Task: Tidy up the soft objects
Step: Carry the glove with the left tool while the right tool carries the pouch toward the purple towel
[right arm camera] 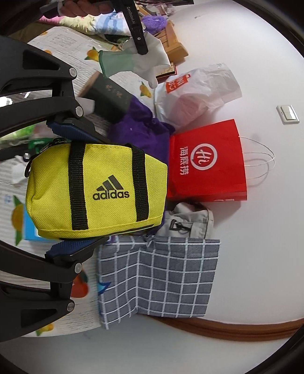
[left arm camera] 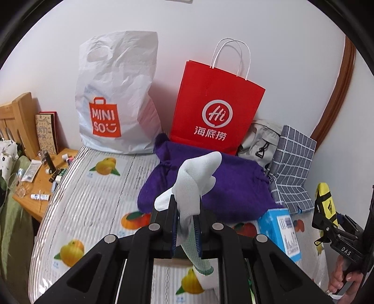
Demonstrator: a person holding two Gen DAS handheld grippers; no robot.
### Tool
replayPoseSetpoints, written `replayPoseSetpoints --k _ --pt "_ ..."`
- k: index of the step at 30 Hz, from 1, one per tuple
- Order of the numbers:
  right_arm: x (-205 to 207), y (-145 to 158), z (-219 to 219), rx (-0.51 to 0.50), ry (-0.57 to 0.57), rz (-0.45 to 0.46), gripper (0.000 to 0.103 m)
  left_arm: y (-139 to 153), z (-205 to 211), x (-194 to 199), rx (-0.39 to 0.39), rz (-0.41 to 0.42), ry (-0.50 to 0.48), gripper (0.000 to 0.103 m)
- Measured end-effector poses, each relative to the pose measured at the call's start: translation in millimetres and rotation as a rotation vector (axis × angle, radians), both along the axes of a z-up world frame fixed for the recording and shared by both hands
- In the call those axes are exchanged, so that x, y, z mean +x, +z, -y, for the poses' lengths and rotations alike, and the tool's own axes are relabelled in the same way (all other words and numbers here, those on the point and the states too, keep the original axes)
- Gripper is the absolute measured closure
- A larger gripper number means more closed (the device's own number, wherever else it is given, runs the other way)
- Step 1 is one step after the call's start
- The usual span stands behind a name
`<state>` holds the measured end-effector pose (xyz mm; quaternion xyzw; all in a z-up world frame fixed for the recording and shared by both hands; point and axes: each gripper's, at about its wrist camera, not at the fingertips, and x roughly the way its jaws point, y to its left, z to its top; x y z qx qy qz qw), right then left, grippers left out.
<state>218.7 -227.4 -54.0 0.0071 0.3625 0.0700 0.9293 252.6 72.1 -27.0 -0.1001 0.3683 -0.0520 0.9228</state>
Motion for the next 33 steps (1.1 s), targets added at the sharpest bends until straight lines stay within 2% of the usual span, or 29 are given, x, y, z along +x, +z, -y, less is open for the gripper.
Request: replayPoseSetpoints --k 7,16,21,27,33 --pt "38 2 -3 -0.009 0.010 0.017 0.033 -2 7 32 0.025 -0.015 -0.006 0.091" --pt "97 -13 -4 0.028 0.014 -0.021 0.033 -7 11 73 0.030 -0.042 0.000 0.091" --pt "126 -16 -6 0.005 0.022 -0.017 0.032 -8 24 101 0.040 -0.055 -0.017 0.091" --pt "153 -38 -2 -0.009 0.030 -0.058 0.032 -28 40 126 0.056 -0.093 -0.036 0.091" --pt "174 -60 1 -0.024 0.047 -0.107 0.032 -48 51 149 0.033 -0.128 -0.052 0.091"
